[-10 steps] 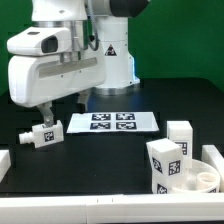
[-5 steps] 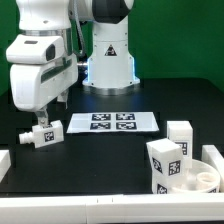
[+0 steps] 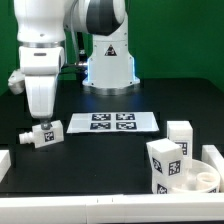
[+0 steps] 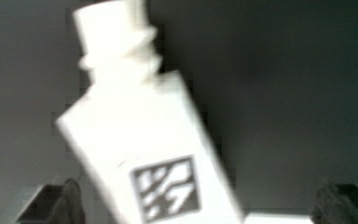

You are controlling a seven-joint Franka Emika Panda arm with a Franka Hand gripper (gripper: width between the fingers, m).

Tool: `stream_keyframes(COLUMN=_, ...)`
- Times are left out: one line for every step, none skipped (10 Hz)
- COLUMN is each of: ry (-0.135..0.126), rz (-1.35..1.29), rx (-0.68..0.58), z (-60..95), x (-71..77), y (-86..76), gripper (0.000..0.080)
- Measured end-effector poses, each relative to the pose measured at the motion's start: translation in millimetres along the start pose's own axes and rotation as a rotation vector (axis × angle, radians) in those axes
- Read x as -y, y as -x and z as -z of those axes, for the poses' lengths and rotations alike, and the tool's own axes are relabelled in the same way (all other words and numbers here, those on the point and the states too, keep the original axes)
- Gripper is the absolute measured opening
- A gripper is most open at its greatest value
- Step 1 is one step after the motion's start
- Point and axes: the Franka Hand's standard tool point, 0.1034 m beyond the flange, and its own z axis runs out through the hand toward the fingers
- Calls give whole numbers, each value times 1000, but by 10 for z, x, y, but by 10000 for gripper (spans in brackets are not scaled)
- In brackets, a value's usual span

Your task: Assemble stool

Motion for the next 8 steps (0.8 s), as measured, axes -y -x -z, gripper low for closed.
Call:
stream_keyframes(ry=16, rz=28, rx=14, z=-7, x=-45, y=43, gripper=649)
stream_keyframes(ry=10, rz=80, rx=17, z=-50, x=-54, y=72, gripper=649)
stream_keyframes(ry=1, rz=63, rx=14, z=-87, x=-54, y=108, gripper=649)
stream_keyframes(ry=2, rz=54, rx=14, z=-76, x=-53, y=104, gripper=516)
stream_keyframes(ry=1, rz=52, rx=16, z=-78, x=-49, y=105, gripper=516)
stream_keyframes(ry=6, rz=51, rx=20, z=-54, x=-64, y=116, gripper=378)
stream_keyframes(ry=21, rz=48, rx=26, z=-8, x=-101, y=134, gripper=248)
stream_keyframes(ry=40, rz=45, rx=35, z=37, x=-146, y=154, gripper=79)
